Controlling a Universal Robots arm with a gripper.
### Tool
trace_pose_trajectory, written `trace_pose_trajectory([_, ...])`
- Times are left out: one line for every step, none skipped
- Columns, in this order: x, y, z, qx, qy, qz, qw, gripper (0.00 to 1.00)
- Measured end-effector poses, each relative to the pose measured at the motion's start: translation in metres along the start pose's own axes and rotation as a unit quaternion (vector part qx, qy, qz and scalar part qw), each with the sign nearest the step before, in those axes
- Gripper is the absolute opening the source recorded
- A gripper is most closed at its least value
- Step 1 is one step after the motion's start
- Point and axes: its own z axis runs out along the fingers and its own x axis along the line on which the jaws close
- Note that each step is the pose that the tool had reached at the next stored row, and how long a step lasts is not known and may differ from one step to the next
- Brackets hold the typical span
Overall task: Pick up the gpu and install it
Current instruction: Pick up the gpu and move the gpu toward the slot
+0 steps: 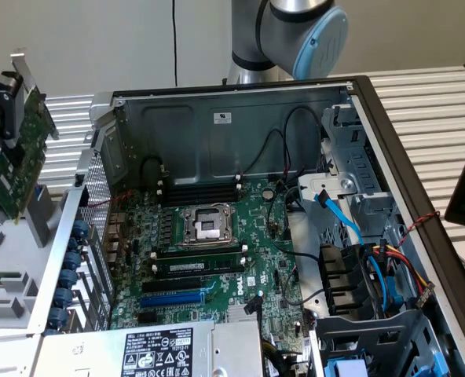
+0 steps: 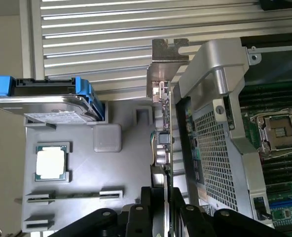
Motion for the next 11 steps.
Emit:
trace_pose_trajectory([-0.003, 0.0001, -0.0042, 0.0003, 0.0017, 0.0, 1.0, 0.27])
trace_pose_trajectory([-0.005, 0.0002, -0.0082, 0.0006, 0.0038, 0.001, 1.0, 0.27])
trace_pose_trajectory([-0.007, 0.0001, -0.0117, 0.001, 0.006, 0.001, 1.0, 0.27])
trace_pose_trajectory([-0.01, 0.0, -0.0153, 0.0014, 0.0084, 0.001, 1.0, 0.27])
trace_pose_trajectory([-0.012, -0.0001, -0.0186, 0.0017, 0.0104, 0.002, 0.9999, 0.27])
trace_pose_trajectory([-0.015, 0.0, -0.0222, 0.0021, 0.0125, 0.002, 0.9999, 0.27])
trace_pose_trajectory([-0.018, 0.0, -0.0259, 0.0024, 0.0144, 0.002, 0.9999, 0.27])
trace_pose_trajectory([-0.021, 0.0001, -0.0298, 0.0027, 0.0159, 0.003, 0.9999, 0.27])
trace_pose_trajectory([-0.025, 0.0002, -0.034, 0.0029, 0.0172, 0.003, 0.9998, 0.27])
trace_pose_trajectory([-0.029, 0.0002, -0.0378, 0.003, 0.0182, 0.003, 0.9998, 0.27])
trace_pose_trajectory([-0.034, 0.0003, -0.0418, 0.0032, 0.0194, 0.003, 0.9998, 0.27])
